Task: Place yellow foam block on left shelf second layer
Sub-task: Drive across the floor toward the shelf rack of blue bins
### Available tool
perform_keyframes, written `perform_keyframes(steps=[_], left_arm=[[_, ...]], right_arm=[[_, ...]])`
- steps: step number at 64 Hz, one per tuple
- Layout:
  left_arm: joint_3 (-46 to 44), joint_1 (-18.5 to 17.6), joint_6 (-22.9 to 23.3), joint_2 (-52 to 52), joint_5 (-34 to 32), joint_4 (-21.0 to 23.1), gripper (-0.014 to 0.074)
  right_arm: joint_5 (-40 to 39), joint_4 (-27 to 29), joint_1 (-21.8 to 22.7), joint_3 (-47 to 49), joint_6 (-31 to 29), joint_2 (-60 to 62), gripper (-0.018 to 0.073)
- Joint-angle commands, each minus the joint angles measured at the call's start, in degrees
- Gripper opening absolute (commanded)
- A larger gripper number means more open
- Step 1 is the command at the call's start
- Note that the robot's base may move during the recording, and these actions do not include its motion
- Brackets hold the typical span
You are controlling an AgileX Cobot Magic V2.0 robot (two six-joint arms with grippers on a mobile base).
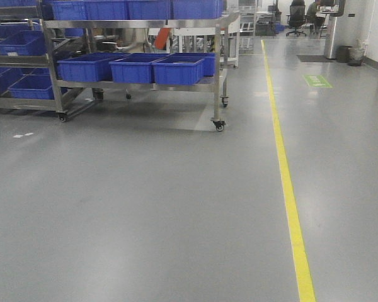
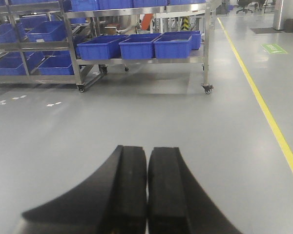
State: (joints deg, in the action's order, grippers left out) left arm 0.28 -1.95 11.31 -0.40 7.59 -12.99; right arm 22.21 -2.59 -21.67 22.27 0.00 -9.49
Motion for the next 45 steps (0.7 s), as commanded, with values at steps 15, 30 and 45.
perform_keyframes(steps=[15, 30, 45], left_arm=[[1.48, -0.19, 0.22, -0.76, -5.04, 0.18, 0.0136], [1.48, -0.19, 0.22, -0.76, -5.04, 0.18, 0.0136], [1.48, -0.19, 0.22, -0.76, -5.04, 0.18, 0.0136]], right_arm=[[-5.09, -0.56, 0.27, 1.77, -0.33, -0.72, 0.0236], [-5.09, -0.56, 0.27, 1.77, -0.33, -0.72, 0.0236], [-5.09, -0.56, 0.27, 1.77, -0.33, -0.72, 0.0236]])
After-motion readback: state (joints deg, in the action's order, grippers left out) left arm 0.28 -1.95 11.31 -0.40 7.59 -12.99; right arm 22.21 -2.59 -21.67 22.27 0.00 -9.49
